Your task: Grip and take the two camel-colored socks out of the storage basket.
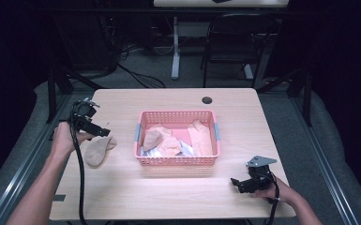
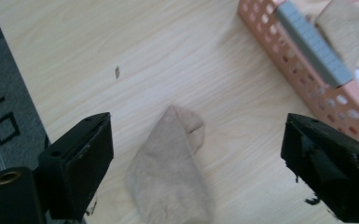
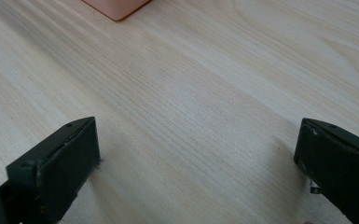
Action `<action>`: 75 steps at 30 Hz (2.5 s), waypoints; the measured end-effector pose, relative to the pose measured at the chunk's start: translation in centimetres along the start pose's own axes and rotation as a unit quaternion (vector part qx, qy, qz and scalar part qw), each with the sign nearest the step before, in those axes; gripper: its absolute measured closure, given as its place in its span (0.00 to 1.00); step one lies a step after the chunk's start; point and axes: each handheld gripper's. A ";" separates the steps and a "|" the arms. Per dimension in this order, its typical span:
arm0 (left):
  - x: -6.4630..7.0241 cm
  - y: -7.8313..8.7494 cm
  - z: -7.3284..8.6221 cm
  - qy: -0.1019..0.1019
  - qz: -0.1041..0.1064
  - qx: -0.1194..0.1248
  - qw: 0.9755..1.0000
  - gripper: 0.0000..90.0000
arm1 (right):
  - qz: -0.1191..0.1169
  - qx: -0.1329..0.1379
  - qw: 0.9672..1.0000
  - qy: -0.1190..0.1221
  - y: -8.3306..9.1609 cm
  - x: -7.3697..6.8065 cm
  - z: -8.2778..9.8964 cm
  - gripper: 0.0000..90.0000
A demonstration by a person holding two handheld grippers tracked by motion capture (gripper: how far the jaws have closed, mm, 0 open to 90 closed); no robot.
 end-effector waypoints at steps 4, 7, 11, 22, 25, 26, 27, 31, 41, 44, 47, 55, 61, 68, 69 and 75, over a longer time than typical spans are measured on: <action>1.1 -0.2 -0.4 -0.009 0.006 0.017 1.000 0.00 | 0.001 0.000 1.000 0.000 0.0 0.0 0.0 0.00; 1.9 -0.2 -0.8 -0.018 0.010 0.034 0.999 0.00 | 0.000 0.000 1.000 0.000 0.0 0.0 0.0 0.00; 3.1 -0.3 -1.4 -0.033 0.020 0.057 0.998 0.00 | 0.000 0.000 1.000 0.000 0.0 0.0 0.0 0.00; 6.2 -1.7 -3.1 -0.060 0.040 0.058 0.996 0.01 | -0.001 0.000 1.000 0.000 0.0 0.0 0.0 0.00; 7.2 -2.3 -3.7 -0.068 0.049 0.064 0.994 0.01 | -0.001 0.001 1.000 0.000 0.0 0.0 0.0 0.00; 7.4 -2.4 -3.8 -0.071 0.048 0.064 0.994 0.01 | 0.000 0.000 1.000 0.000 0.0 0.0 0.0 0.00; 7.6 -2.6 -4.0 -0.075 0.050 0.066 0.994 0.01 | -0.001 0.000 1.000 0.000 0.0 0.0 0.0 0.00; 8.9 -3.5 -4.6 -0.089 0.074 0.080 0.990 0.02 | -0.001 0.000 1.000 0.001 0.0 0.0 0.0 0.00; 11.0 -6.2 -5.6 -0.106 0.082 0.073 0.988 0.05 | -0.001 0.001 1.000 0.000 0.0 0.0 0.0 0.00; 11.5 -7.3 -5.6 -0.109 0.088 0.059 0.988 0.06 | -0.001 0.001 1.000 0.000 0.0 0.0 0.0 0.00; 11.7 -8.3 -5.6 -0.110 0.090 0.045 0.989 0.07 | 0.000 0.001 1.000 0.000 0.0 0.0 0.0 0.00; 11.9 -10.2 -5.8 -0.113 0.082 0.016 0.990 0.15 | 0.000 0.000 1.000 0.000 0.0 0.0 0.0 0.00; 11.7 -10.9 -5.7 -0.110 0.073 -0.004 0.991 0.23 | -0.001 0.001 1.000 0.000 0.0 0.0 0.0 0.00; 12.0 -11.5 -5.2 -0.120 0.058 -0.025 0.991 0.38 | 0.000 0.000 1.000 0.000 0.0 0.0 0.0 0.00; 12.0 -11.6 -5.1 -0.119 0.052 -0.032 0.991 0.45 | -0.001 0.001 1.000 0.000 0.0 0.0 0.0 0.00; 12.1 -11.5 -5.0 -0.127 0.046 -0.035 0.990 0.70 | 0.000 0.000 1.000 0.000 0.0 0.0 0.0 0.00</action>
Point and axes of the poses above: each handheld gripper's, and its own axes: y roughly backward along the jaws, z roughly out of its underside, x roughly to its right, and after that the axes turned 2 degrees about y, right-handed
